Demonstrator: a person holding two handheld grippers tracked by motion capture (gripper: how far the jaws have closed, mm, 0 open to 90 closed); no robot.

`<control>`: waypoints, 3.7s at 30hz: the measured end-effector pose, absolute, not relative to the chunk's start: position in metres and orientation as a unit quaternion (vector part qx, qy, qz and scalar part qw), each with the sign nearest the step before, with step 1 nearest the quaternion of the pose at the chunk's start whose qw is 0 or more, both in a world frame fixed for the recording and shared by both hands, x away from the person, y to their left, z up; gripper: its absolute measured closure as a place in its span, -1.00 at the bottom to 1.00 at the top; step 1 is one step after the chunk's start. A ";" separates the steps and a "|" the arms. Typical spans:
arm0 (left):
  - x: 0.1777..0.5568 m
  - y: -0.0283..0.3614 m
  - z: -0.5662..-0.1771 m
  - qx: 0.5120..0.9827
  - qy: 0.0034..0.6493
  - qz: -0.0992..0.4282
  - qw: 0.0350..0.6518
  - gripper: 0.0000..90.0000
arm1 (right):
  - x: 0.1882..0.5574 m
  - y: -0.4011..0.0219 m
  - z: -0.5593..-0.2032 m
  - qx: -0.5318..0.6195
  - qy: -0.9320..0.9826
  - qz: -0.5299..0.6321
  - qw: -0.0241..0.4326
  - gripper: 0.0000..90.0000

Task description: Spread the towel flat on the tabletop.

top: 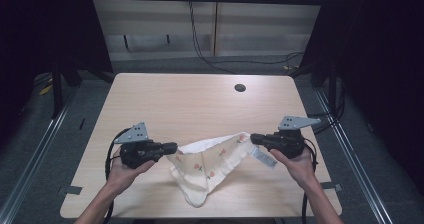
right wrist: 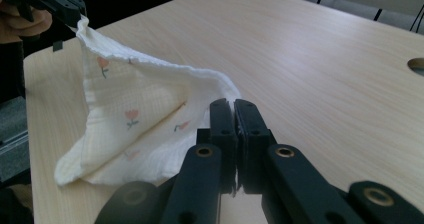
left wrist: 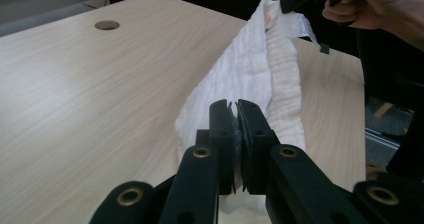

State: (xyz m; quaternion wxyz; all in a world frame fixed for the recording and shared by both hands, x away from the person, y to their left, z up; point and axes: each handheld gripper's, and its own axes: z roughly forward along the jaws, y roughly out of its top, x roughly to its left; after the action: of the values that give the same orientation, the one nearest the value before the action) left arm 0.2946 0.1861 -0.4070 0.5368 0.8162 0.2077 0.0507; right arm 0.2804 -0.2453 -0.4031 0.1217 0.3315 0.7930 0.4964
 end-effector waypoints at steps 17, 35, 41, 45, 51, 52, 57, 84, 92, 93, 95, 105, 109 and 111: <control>0.292 0.205 -0.368 0.783 0.209 0.105 0.576 0.92 | 0.277 -0.248 -0.359 0.304 0.782 0.521 0.157 0.95; 0.306 0.196 -0.350 0.773 0.218 0.132 0.581 0.93 | 0.285 -0.255 -0.314 0.296 0.761 0.542 0.198 0.95; 0.300 0.201 -0.337 0.769 0.210 0.140 0.587 0.93 | 0.279 -0.256 -0.300 0.287 0.755 0.554 0.202 0.95; 0.289 0.205 -0.324 0.767 0.203 0.152 0.589 0.93 | 0.268 -0.255 -0.291 0.274 0.759 0.553 0.209 0.95; 0.271 0.214 -0.315 0.762 0.190 0.151 0.601 0.93 | 0.242 -0.254 -0.281 0.250 0.762 0.560 0.208 0.95; 0.268 0.214 -0.314 0.763 0.193 0.152 0.598 0.93 | 0.237 -0.254 -0.280 0.245 0.761 0.565 0.205 0.95; 0.250 0.215 -0.310 0.768 0.191 0.143 0.594 0.93 | 0.217 -0.254 -0.275 0.230 0.763 0.570 0.199 0.95; 0.310 0.192 -0.376 0.800 0.256 0.105 0.532 0.92 | 0.271 -0.268 -0.345 0.305 0.776 0.531 0.153 0.95; 0.334 0.197 -0.395 0.807 0.281 0.087 0.512 0.92 | 0.302 -0.261 -0.368 0.329 0.779 0.518 0.127 0.95; 0.339 0.198 -0.398 0.807 0.286 0.082 0.510 0.92 | 0.305 -0.260 -0.370 0.331 0.780 0.515 0.129 0.95; 0.349 0.197 -0.405 0.808 0.298 0.080 0.502 0.92 | 0.314 -0.257 -0.375 0.336 0.783 0.508 0.128 0.95; 0.387 0.190 -0.442 0.803 0.336 0.066 0.487 0.92 | 0.353 -0.253 -0.404 0.366 0.781 0.494 0.112 0.95; 0.397 0.185 -0.453 0.800 0.347 0.059 0.486 0.92 | 0.366 -0.251 -0.413 0.378 0.781 0.483 0.118 0.95; 0.400 0.181 -0.455 0.803 0.345 0.057 0.482 0.91 | 0.372 -0.252 -0.417 0.384 0.781 0.478 0.117 0.95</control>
State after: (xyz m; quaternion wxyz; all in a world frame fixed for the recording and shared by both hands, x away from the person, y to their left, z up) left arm 0.3998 0.1812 -0.4552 0.4825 0.8029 0.3455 0.0568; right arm 0.3721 -0.2519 -0.4169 0.1174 0.3843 0.7810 0.4781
